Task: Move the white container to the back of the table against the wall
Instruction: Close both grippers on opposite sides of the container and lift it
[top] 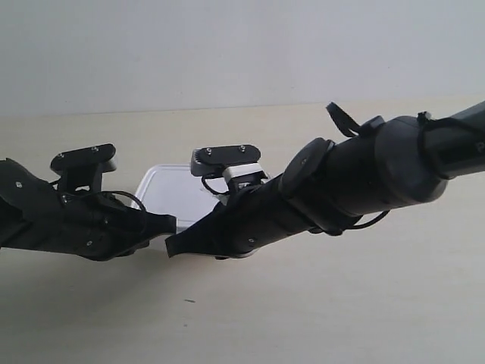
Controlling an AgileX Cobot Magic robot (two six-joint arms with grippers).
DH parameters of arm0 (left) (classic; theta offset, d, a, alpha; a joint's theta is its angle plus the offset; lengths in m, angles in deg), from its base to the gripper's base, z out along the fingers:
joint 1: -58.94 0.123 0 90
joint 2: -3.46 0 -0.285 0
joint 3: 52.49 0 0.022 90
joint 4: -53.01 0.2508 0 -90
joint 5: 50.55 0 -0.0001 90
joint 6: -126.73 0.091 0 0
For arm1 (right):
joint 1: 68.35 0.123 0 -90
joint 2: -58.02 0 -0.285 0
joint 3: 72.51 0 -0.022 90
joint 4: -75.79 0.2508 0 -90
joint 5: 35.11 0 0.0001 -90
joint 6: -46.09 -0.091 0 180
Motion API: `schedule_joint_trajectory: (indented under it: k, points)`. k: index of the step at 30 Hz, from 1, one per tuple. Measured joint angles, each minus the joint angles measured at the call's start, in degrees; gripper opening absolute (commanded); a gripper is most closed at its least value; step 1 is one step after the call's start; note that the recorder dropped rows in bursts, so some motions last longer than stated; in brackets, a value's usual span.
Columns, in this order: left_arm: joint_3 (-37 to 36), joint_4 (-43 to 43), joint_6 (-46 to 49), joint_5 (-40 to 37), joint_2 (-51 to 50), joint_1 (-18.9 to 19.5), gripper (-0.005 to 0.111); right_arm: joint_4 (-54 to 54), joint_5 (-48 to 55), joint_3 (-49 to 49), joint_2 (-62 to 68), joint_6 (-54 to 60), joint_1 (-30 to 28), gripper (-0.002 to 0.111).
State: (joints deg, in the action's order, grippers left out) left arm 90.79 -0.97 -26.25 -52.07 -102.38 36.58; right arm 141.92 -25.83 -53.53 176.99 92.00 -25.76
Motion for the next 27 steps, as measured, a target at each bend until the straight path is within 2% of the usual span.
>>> schedule_joint_trajectory:
  k: [9,17,27]
  points:
    - [3.51,1.02,0.12,0.0,-3.27,1.7,0.0,-0.23,-1.9,-2.43,2.74,0.0,-0.47,0.0]
    - [7.01,1.52,0.17,-0.08,-5.49,3.18,0.0,-0.23,-4.53,-2.63,3.23,-0.1,-4.31,0.0]
    - [11.99,2.46,1.04,-0.12,-8.98,3.81,0.0,-1.28,-3.72,-8.24,6.26,0.01,-6.8,0.0]
